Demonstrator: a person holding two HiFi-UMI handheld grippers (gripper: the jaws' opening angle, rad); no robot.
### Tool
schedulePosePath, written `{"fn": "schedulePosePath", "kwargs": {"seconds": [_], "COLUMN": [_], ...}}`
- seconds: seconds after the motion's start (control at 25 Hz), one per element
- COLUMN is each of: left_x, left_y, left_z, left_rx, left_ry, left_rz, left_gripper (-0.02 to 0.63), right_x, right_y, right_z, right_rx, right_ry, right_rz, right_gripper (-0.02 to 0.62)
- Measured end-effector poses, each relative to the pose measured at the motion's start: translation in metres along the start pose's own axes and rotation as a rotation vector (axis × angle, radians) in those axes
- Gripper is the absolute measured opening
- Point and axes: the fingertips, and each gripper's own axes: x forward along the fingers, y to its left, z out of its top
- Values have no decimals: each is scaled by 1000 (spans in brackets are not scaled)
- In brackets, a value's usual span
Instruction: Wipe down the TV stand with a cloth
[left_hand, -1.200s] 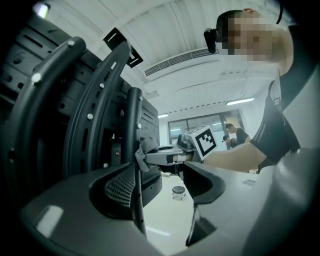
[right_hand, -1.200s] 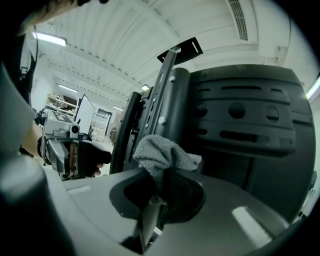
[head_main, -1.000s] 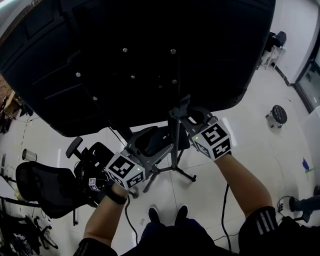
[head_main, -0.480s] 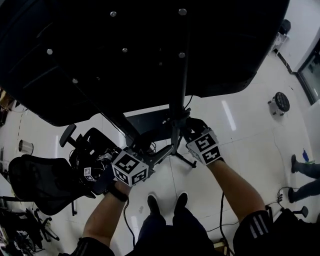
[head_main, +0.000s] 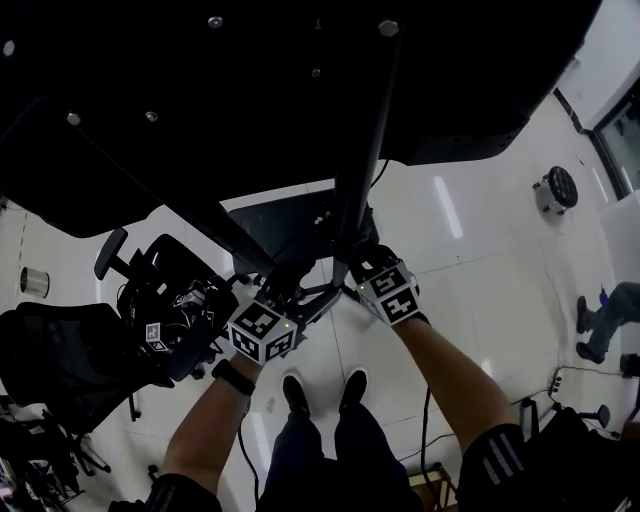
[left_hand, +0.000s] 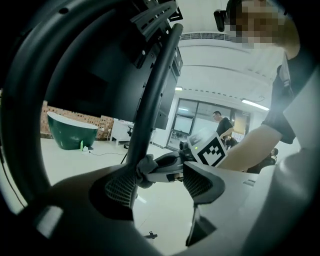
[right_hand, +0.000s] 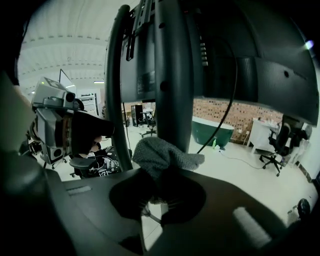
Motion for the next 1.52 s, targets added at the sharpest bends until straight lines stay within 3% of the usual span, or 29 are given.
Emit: {"fn": "schedulePosePath", "kwargs": {"seconds": [0.52, 1.04, 1.28, 1.52], "left_x": [7, 18, 12, -22], "left_y": [41, 56, 50, 11], "left_z": [-120, -170, -174, -115], "left_rx": [-134, -178, -161, -102], "left_ry": [65, 64, 82, 36], "left_rz": [44, 63, 66, 80], "left_gripper": [324, 324, 325, 324], "right_x": [90, 140, 132, 61], "right_y": [3, -9, -4, 29], "right_z": [-131, -227, -227, -157], "right_rx": [19, 128, 186, 249], "right_ry": [188, 335, 337, 186], "right_rz": [33, 10, 42, 171], "right_gripper": [31, 32, 32, 32]}}
